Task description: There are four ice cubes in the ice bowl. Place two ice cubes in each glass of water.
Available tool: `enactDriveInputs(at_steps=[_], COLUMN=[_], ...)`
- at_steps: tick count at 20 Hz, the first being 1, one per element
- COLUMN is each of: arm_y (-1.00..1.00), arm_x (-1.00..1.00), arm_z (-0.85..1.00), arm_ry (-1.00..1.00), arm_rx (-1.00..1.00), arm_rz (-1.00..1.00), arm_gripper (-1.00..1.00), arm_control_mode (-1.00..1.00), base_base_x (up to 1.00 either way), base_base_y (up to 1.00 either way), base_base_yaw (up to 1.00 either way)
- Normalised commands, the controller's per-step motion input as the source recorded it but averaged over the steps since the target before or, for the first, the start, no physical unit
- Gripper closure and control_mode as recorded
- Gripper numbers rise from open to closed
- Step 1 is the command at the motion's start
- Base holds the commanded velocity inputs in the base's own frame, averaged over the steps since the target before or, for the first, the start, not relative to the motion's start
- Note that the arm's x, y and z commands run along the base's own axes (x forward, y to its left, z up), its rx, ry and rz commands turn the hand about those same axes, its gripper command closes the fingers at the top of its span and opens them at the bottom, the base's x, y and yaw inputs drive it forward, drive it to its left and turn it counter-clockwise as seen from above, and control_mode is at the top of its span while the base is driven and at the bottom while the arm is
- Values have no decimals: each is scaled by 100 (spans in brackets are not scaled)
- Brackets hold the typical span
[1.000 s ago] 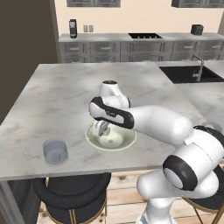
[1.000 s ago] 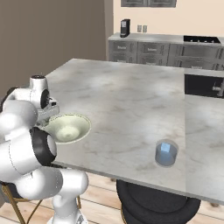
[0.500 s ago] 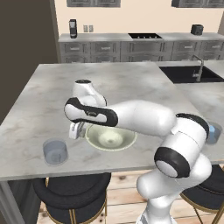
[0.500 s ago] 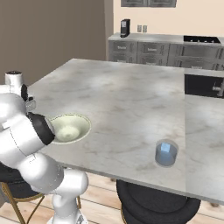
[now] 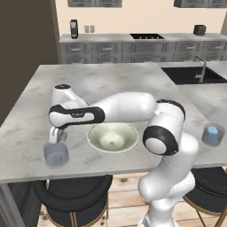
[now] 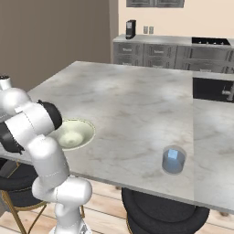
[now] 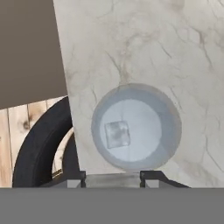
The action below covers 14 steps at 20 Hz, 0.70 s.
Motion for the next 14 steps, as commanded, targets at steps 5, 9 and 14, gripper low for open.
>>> enactDriveInputs(at_steps=[5, 9, 14], arm_y=[29, 11, 3], arm_x=[27, 23, 23], arm_z=[-50, -48, -33], arm_ry=[0, 0, 1], arm_rx=[-2, 0, 0], arm_rz=[0, 0, 0], arm_gripper=[100, 100, 100], arm_control_mode=[-100, -100, -100], base_base_x=[0, 0, 0], base_base_y=[0, 0, 0], base_base_yaw=[0, 0, 0])
